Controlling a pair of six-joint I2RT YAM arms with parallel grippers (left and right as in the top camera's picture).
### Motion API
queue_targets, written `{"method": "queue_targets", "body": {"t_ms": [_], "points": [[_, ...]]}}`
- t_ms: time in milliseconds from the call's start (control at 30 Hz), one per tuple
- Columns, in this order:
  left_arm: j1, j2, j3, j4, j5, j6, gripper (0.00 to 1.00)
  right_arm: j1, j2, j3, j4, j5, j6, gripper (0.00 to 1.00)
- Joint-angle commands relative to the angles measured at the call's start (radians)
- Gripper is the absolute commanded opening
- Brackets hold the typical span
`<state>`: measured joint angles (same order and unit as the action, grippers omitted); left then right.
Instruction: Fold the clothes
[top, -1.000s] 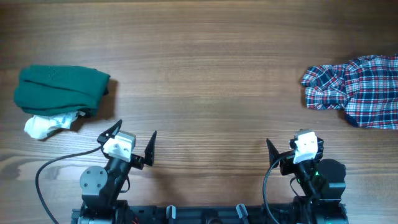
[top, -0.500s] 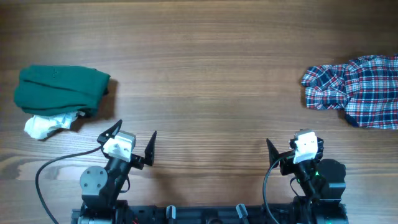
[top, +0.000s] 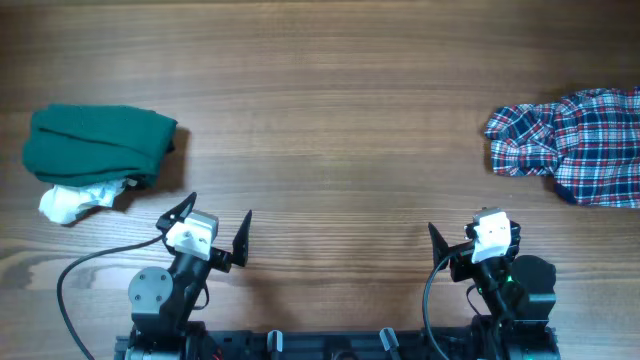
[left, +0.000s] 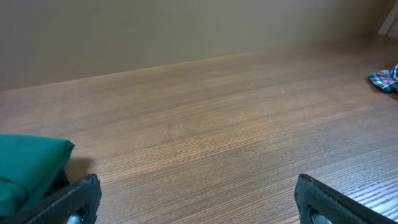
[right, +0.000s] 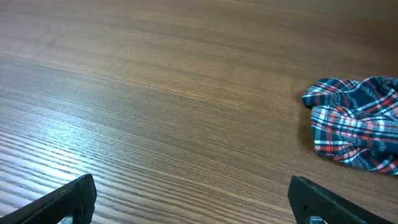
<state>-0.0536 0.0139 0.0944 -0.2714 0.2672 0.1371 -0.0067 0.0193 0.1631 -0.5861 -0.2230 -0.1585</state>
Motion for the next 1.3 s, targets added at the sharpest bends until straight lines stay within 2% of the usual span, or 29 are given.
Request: {"method": "queue_targets", "body": {"t_ms": [0, 400, 567, 633, 733, 800, 900, 967, 1100, 1267], "points": [[-0.005, -0.009, -0.009, 0.005, 0.008, -0.002, 1.0, -0.004, -0.012, -0.003, 0.002, 0.009, 0.003, 0.99], [-0.006, -0.009, -0.009, 0.008, 0.018, -0.005, 1.0, -0.004, -0.012, -0.003, 0.001, 0.024, 0.001, 0.99], [-0.007, -0.006, -0.008, 0.006, 0.151, -0.218, 1.0, -0.004, -0.012, -0.004, 0.094, 0.028, -0.025, 0.99], [-0.007, -0.006, -0.008, 0.009, 0.182, -0.236, 1.0, -0.004, -0.012, -0.005, 0.112, -0.006, -0.012, 0.99], [-0.008, -0.006, -0.008, 0.014, 0.189, -0.236, 1.0, -0.004, -0.012, -0.005, 0.21, -0.195, 0.121, 1.0], [-0.007, -0.006, -0.008, 0.018, 0.188, -0.251, 1.0, -0.004, -0.012, -0.005, 0.293, -0.308, 0.277, 0.99], [-0.007, -0.005, 0.008, 0.025, 0.17, -0.379, 1.0, -0.004, -0.012, -0.004, 0.373, -0.379, 0.453, 0.99], [-0.007, 0.009, 0.038, 0.025, 0.14, -0.383, 1.0, -0.004, -0.011, 0.005, 0.422, -0.366, 0.497, 0.99], [-0.007, 0.134, 0.188, 0.017, 0.071, -0.401, 1.0, -0.004, 0.052, 0.137, 0.411, -0.233, 0.552, 0.99], [-0.007, 0.525, 0.512, -0.089, 0.022, -0.404, 0.99, -0.004, 0.389, 0.412, 0.253, -0.184, 0.523, 0.99]]}}
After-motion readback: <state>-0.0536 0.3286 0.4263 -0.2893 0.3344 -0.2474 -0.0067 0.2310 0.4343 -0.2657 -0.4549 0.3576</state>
